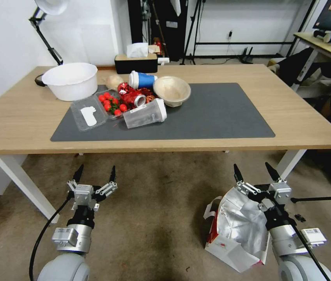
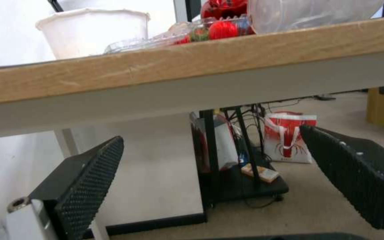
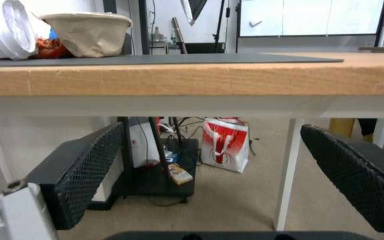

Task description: Pick up the food delivery bag from the floor and place it on the table.

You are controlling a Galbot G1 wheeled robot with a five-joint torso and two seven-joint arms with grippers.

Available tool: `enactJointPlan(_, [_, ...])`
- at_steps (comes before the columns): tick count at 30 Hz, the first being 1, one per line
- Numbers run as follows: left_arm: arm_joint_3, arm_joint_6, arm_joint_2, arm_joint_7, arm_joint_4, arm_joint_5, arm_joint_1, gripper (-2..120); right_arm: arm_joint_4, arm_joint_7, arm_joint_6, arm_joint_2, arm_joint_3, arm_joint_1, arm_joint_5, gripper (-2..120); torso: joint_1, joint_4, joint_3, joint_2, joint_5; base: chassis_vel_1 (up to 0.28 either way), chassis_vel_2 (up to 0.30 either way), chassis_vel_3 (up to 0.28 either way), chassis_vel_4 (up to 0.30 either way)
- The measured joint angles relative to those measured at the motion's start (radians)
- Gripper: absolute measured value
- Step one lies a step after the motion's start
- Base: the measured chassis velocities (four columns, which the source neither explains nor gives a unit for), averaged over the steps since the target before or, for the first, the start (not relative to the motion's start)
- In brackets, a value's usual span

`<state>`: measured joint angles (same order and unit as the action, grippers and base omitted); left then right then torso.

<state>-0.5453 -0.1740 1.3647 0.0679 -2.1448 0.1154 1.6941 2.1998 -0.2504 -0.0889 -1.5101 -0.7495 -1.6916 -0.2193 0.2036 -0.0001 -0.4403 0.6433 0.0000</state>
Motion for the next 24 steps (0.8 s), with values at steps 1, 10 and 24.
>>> enactJointPlan(1, [0.0, 0.0, 0.0, 0.0, 0.0, 0.0, 0.0, 99, 0.0, 0.0, -0.001, 0.0, 0.0, 0.0, 0.0, 100, -0.001, 0.0, 0.002, -0.003, 0.0, 0.0, 0.0, 0.0, 0.0])
enactJointPlan(10, [0.002, -0.001, 0.002, -0.002, 0.001, -0.001, 0.0, 98, -0.003, -0.002, -0.003, -0.001, 0.0, 0.002, 0.001, 100, -0.016, 0.0, 0.024, -0.041, 0.0, 0.0, 0.0, 0.0, 0.0])
enactJointPlan(24, [0.005, -0.008, 0.003, -0.001, 0.002, -0.003, 0.001, 98, -0.005, -0.004, -0.007, 0.0, -0.01, 0.002, -0.005, 100, -0.043, 0.0, 0.066, -0.108, 0.0, 0.0, 0.0, 0.0, 0.0])
